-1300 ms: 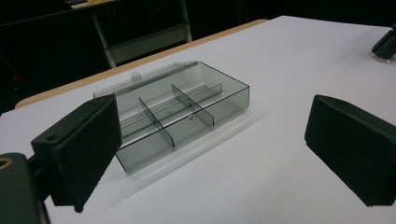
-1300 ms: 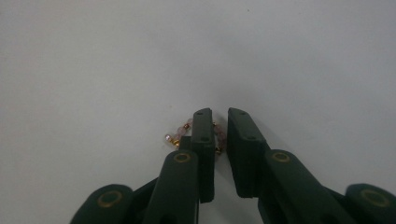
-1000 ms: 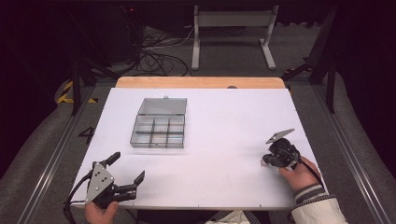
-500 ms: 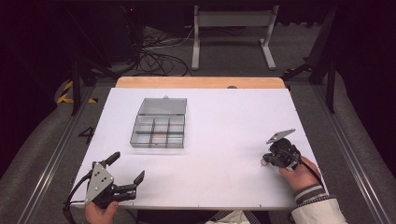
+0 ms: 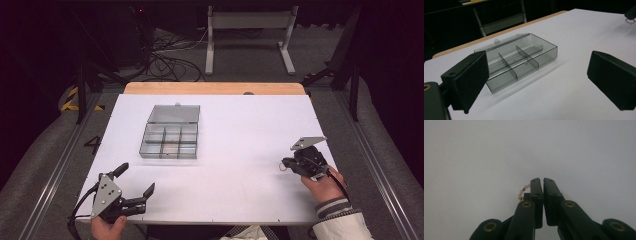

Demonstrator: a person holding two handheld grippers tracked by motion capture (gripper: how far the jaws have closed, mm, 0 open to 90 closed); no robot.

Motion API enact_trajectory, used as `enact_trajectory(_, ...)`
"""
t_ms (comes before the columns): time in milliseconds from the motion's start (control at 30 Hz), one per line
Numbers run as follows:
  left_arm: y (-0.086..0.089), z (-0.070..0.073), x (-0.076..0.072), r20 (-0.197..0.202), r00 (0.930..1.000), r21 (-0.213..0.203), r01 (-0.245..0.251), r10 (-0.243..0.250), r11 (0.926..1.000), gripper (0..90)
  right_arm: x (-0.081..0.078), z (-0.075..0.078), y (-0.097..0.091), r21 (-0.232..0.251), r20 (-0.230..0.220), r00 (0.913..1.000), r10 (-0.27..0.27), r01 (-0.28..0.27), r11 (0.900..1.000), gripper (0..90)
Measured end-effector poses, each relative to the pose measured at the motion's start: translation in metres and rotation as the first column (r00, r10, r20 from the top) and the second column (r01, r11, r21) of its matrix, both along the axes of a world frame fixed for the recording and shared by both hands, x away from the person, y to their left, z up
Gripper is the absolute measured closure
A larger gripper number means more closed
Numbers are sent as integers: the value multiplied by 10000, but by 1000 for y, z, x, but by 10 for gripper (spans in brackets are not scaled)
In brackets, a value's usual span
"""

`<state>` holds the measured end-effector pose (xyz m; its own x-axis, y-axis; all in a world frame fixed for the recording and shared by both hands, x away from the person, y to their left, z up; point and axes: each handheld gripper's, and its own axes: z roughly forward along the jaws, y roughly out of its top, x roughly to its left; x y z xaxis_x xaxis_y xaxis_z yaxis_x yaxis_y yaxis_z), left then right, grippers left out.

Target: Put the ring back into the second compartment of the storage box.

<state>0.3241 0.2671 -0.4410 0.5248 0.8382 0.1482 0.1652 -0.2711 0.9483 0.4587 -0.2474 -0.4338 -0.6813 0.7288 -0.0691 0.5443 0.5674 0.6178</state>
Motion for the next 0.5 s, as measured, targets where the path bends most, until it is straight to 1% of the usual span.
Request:
enact_trajectory(67,0,0,0,-2,10000,0,4,-4,10000,44,0,1,0,50,75,10000,15,-15,10000,870)
enact_trajectory(167,0,0,0,-2,10000,4,3,-3,10000,44,-1,6,0,289,199,9998,66,-72,9996,870)
enact_trajectory(233,0,0,0,2,10000,-2,1,-1,10000,44,-1,8,0,360,296,9995,83,-94,9993,870)
enact_trajectory(300,0,0,0,47,10000,21,-24,24,10000,44,-1,11,0,578,391,9992,118,-140,9982,870)
enact_trajectory(367,0,0,0,21,10000,0,-12,12,10000,44,-1,12,0,599,392,9991,141,-165,9981,870)
enact_trajectory(433,0,0,0,17,10000,22,-8,8,10000,44,-1,15,-1,806,509,9986,141,-182,9966,870)
enact_trajectory(467,0,0,0,17,10000,16,-7,7,10000,44,-1,15,-1,806,509,9986,141,-182,9966,870)
enact_trajectory(500,0,0,0,50,10000,22,-21,20,10000,44,-2,16,-1,886,645,9975,287,-344,9955,870)
